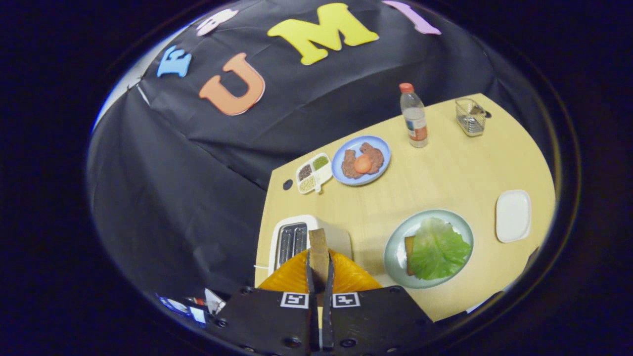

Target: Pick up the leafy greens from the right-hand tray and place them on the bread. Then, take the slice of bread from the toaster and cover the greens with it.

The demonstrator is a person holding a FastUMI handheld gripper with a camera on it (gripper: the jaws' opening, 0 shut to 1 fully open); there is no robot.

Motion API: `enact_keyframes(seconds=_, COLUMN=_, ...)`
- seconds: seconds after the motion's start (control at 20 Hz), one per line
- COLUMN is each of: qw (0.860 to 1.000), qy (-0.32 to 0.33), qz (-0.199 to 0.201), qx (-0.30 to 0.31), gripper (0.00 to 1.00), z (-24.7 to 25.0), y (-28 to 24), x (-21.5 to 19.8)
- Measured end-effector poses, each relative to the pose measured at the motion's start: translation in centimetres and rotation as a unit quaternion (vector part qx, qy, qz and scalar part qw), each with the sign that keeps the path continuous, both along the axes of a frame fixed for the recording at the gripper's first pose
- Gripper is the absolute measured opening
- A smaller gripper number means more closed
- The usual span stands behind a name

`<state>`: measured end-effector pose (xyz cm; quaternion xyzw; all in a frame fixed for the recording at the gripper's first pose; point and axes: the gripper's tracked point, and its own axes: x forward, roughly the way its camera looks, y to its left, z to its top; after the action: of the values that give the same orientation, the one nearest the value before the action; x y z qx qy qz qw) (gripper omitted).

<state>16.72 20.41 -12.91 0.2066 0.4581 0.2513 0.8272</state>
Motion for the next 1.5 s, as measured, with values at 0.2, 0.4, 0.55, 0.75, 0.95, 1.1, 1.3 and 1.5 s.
enact_keyframes(seconds=0.2, qw=0.999, qy=0.034, qz=-0.034, qx=0.024, gripper=0.03, z=-3.3, y=-4.7, x=2.3)
enact_keyframes(seconds=0.4, qw=0.997, qy=0.054, qz=-0.058, qx=0.024, gripper=0.03, z=-7.1, y=-7.9, x=5.5)
enact_keyframes(seconds=0.55, qw=0.995, qy=0.068, qz=-0.067, qx=0.028, gripper=0.03, z=-9.8, y=-9.5, x=6.6)
enact_keyframes(seconds=0.75, qw=0.994, qy=0.08, qz=-0.065, qx=0.024, gripper=0.03, z=-13.0, y=-11.0, x=7.3)
enact_keyframes(seconds=0.95, qw=0.995, qy=0.081, qz=-0.063, qx=0.0, gripper=0.03, z=-15.8, y=-12.6, x=6.9)
enact_keyframes(seconds=1.1, qw=0.994, qy=0.084, qz=-0.061, qx=-0.019, gripper=0.08, z=-16.3, y=-13.6, x=8.3)
enact_keyframes(seconds=1.3, qw=0.995, qy=0.065, qz=-0.051, qx=-0.046, gripper=0.17, z=-17.1, y=-14.2, x=8.5)
enact_keyframes(seconds=1.5, qw=0.995, qy=0.039, qz=-0.034, qx=-0.089, gripper=0.34, z=-18.0, y=-14.5, x=8.8)
